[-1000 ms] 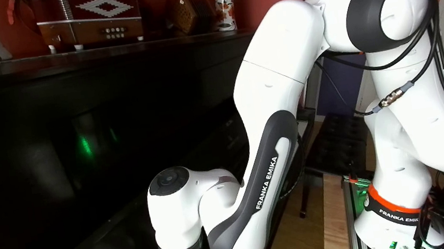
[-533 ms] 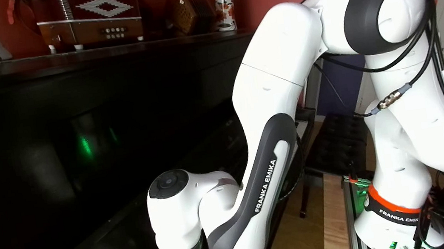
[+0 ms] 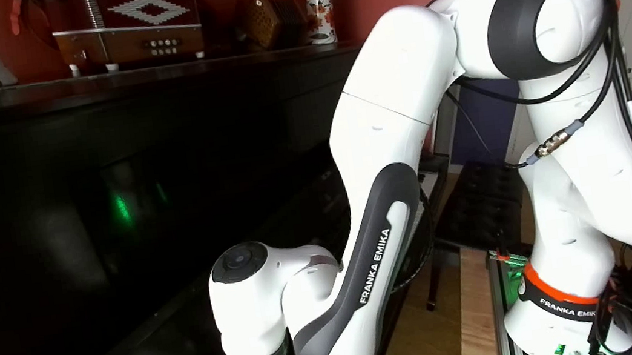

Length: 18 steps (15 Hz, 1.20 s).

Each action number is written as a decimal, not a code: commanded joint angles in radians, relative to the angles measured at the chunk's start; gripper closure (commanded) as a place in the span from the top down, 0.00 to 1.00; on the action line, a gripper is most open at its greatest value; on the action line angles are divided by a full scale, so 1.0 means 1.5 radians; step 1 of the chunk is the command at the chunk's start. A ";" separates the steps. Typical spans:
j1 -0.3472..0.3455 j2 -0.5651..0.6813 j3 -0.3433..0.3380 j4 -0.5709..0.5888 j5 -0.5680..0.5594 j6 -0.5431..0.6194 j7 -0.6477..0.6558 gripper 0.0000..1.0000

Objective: Press the leftmost d sharp key on the piano

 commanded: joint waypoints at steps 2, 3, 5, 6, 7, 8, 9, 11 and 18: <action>0.003 -0.003 0.000 -0.003 0.016 0.000 0.004 0.00; 0.003 -0.010 0.001 -0.006 0.018 -0.003 0.003 0.19; 0.005 -0.028 0.001 -0.012 0.016 -0.011 0.004 0.33; 0.009 -0.039 -0.001 -0.016 0.012 -0.013 0.008 0.40; 0.012 -0.050 -0.004 -0.019 0.009 -0.017 0.014 0.49; 0.015 -0.066 -0.006 -0.024 0.003 -0.022 0.017 0.56; 0.017 -0.078 -0.007 -0.027 -0.001 -0.024 0.021 0.64; 0.019 -0.108 -0.004 -0.037 -0.009 -0.033 0.028 0.80; -0.018 -0.249 0.066 -0.079 0.014 -0.154 -0.005 1.00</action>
